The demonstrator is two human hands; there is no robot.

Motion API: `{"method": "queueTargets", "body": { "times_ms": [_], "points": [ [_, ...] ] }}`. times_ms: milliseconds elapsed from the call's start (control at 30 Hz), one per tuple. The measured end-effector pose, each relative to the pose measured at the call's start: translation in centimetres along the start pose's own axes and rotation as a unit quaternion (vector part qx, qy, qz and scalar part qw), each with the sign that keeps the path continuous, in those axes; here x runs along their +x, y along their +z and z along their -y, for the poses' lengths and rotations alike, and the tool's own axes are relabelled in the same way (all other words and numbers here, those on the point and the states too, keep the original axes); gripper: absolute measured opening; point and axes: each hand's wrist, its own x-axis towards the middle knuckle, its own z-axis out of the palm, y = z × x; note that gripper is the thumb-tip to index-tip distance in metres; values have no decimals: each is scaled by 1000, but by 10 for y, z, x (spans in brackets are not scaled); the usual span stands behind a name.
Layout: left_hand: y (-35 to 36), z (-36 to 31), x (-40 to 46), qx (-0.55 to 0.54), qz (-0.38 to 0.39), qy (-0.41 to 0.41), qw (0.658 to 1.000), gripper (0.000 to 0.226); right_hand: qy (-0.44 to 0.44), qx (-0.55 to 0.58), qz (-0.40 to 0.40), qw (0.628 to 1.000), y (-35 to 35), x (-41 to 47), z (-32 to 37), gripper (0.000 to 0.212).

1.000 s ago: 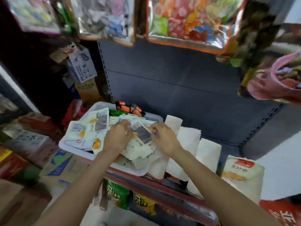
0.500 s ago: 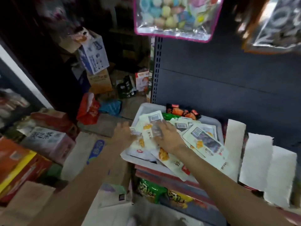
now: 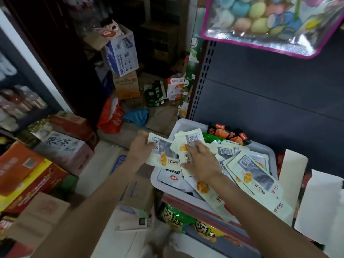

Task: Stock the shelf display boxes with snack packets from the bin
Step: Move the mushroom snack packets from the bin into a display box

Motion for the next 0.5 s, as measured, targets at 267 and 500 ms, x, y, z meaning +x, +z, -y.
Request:
{"method": "queueTargets", "body": {
  "times_ms": [267,500],
  "points": [
    [-30,-21,-14,56,-92,226,968,24,52,49,-52,996,-7,20,18,34],
    [-39,-36,-25,193,-11,500,844,30,186,752,52,630,-38,26,58,40]
  ]
}}
